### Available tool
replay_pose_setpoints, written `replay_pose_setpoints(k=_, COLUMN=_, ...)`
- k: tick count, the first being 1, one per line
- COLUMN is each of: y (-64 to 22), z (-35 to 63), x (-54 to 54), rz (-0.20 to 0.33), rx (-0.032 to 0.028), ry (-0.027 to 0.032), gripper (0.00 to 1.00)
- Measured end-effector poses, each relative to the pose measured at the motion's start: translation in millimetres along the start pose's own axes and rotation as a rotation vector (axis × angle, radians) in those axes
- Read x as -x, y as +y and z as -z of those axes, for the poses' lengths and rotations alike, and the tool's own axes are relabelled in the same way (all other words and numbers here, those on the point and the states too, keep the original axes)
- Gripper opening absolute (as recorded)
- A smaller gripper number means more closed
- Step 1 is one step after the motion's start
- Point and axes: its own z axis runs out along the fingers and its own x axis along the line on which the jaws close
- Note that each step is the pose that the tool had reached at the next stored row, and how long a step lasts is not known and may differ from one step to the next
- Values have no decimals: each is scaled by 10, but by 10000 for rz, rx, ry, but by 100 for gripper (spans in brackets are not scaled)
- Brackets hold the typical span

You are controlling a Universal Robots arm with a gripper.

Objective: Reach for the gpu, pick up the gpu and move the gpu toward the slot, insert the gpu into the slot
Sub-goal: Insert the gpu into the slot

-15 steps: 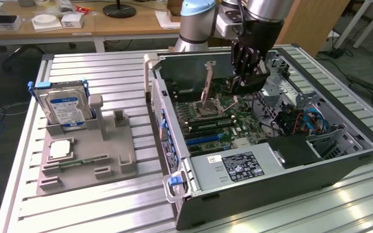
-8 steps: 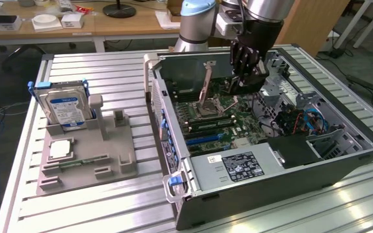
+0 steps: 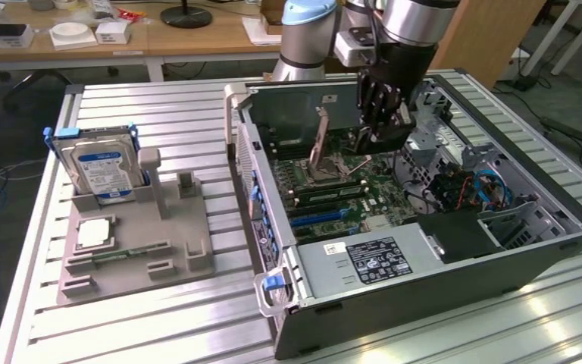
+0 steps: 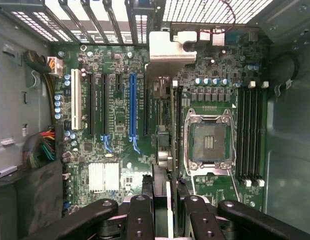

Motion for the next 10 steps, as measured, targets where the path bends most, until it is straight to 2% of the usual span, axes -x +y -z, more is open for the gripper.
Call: replay_pose_setpoints(k=10, y=-3, z=-182, x=-6, rz=1, rx=0, ry=-1, gripper=28)
